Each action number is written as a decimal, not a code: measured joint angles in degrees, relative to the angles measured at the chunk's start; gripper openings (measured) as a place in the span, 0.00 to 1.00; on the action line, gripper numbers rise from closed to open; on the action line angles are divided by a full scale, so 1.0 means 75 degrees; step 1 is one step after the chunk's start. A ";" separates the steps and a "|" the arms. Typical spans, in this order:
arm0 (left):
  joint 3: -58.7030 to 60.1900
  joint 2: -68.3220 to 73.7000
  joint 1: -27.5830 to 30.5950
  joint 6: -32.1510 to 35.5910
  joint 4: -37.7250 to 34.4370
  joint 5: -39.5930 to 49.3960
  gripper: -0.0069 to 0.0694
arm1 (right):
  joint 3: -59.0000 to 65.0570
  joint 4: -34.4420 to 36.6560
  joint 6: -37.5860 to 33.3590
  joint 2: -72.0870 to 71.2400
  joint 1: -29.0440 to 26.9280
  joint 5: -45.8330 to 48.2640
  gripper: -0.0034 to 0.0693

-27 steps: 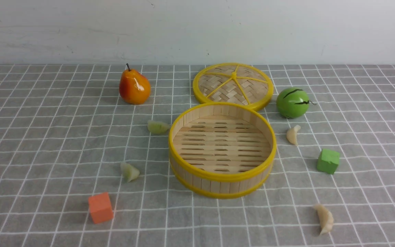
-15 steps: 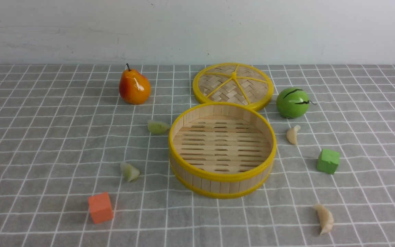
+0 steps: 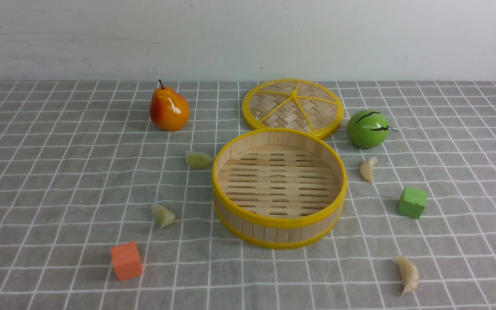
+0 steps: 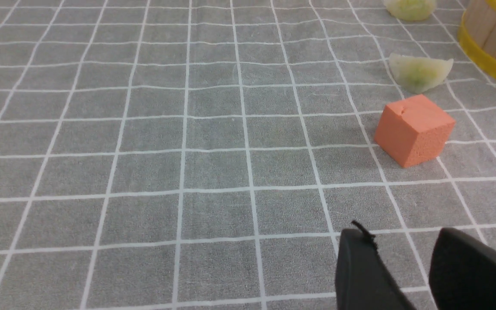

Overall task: Put the dumplings into the steamer on the table with the grey tablecloth.
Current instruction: 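Reach for and grasp a dumpling on the table with the left gripper, then place the dumpling into the bamboo steamer basket with the left gripper, then reach for and grasp a dumpling on the table with the left gripper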

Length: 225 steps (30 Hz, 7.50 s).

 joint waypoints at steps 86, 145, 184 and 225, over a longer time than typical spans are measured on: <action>-1.4077 1.6562 -0.2082 -0.3931 0.0823 0.2481 0.75 | -0.4894 0.1957 -0.2689 0.7691 0.1944 0.1197 0.05; -1.6209 1.8064 -0.3277 -0.2084 0.0333 0.3490 0.50 | -0.4902 0.2378 -0.2689 0.7691 0.1947 0.0871 0.08; -0.9605 1.3721 -0.1577 -0.4793 0.1527 0.2552 0.50 | -0.4902 0.2403 -0.2689 0.7691 0.1947 0.0921 0.10; -1.1062 1.4997 -0.1577 -0.3326 -0.0201 0.2530 0.30 | -0.4902 0.2775 -0.2689 0.7691 0.1947 0.0991 0.13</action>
